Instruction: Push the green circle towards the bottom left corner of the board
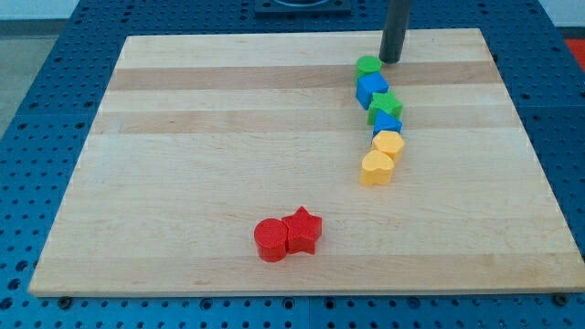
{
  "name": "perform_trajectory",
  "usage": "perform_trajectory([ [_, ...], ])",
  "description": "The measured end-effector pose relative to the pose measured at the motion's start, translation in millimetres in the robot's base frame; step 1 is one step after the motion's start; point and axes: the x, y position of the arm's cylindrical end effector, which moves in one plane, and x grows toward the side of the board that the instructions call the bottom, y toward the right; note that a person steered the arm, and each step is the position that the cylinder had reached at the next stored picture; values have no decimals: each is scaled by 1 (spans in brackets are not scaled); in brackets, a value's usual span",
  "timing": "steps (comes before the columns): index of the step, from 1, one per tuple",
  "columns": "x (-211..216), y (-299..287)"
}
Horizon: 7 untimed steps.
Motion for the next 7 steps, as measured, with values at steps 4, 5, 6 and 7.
perform_trajectory([
  [4, 29, -33],
  [5, 29, -53],
  [6, 48, -59],
  [7, 55, -61],
])
